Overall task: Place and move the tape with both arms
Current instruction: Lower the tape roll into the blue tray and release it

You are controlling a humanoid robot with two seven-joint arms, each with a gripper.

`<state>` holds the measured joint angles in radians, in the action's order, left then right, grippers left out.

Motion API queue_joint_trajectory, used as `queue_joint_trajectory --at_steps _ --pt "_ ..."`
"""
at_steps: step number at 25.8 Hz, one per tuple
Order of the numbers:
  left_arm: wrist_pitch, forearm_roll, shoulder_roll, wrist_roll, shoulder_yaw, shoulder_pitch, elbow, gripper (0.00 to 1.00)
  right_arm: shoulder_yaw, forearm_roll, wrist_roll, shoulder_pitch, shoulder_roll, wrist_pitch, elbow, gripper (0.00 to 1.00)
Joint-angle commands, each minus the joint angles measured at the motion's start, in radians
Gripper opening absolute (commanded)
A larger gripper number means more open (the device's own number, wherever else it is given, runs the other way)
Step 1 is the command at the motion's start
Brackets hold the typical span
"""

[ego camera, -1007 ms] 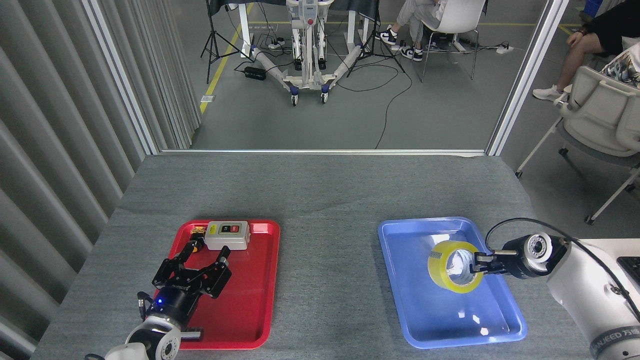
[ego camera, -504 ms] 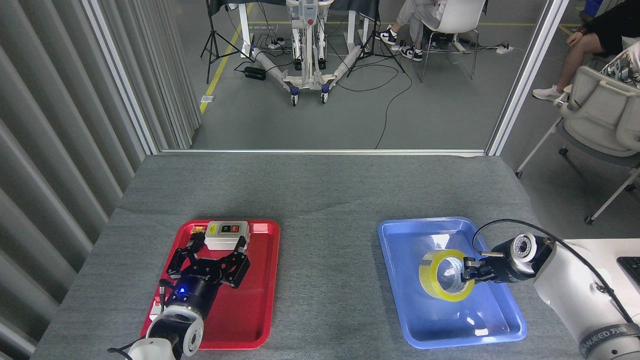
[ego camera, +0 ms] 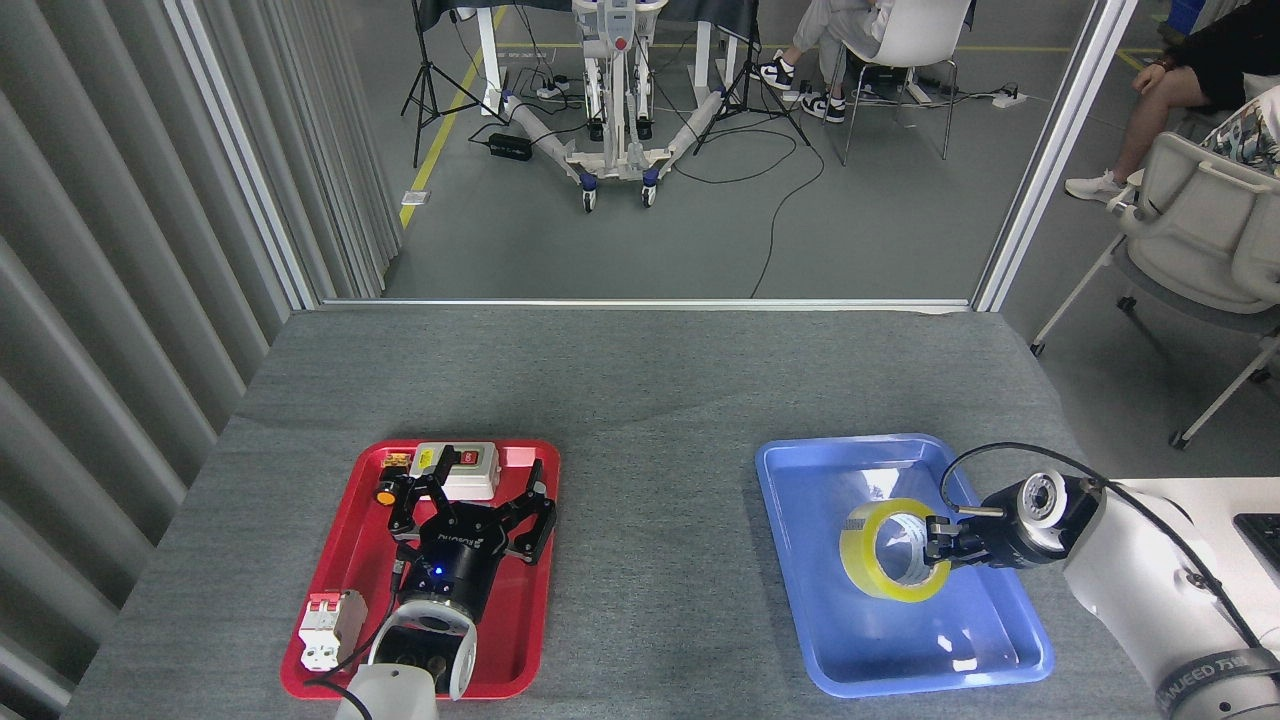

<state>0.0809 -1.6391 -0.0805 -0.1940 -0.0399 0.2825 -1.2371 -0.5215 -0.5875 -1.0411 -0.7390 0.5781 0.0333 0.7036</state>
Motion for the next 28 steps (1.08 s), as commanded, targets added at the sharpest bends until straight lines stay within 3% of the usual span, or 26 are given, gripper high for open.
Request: queue_joint_trajectory --at_steps 1,8,13,18,20,25,28 --pt "0.023 -0.007 0.024 -0.004 0.014 0.01 0.038 1.0 0.0 -0.003 0.004 0.007 -0.003 0.002 0.004 0.39" --pt "0.051 0.097 0.039 -0.002 -0.023 0.023 0.061 1.0 0.002 -0.003 0.021 0.013 -0.001 0.008 0.01 0.47" --pt "0.065 0.094 0.053 -0.004 -0.024 0.023 0.082 1.0 0.003 0.0 0.039 0.018 -0.003 0.04 0.025 0.55" --pt "0.062 0.091 0.082 -0.007 -0.02 0.021 0.093 1.0 0.052 -0.028 0.182 0.07 -0.001 0.071 0.137 0.72" --pt "0.059 0.093 0.085 -0.005 -0.014 0.02 0.091 1.0 0.124 -0.075 0.262 0.116 -0.003 0.094 0.189 0.71" --pt "0.06 0.11 0.102 -0.007 0.005 0.018 0.091 1.0 0.347 -0.321 0.366 0.274 -0.034 0.165 0.33 0.71" --pt "0.066 0.113 0.122 -0.007 0.032 0.015 0.091 1.0 0.459 -0.399 0.477 0.352 -0.058 0.246 0.407 0.72"
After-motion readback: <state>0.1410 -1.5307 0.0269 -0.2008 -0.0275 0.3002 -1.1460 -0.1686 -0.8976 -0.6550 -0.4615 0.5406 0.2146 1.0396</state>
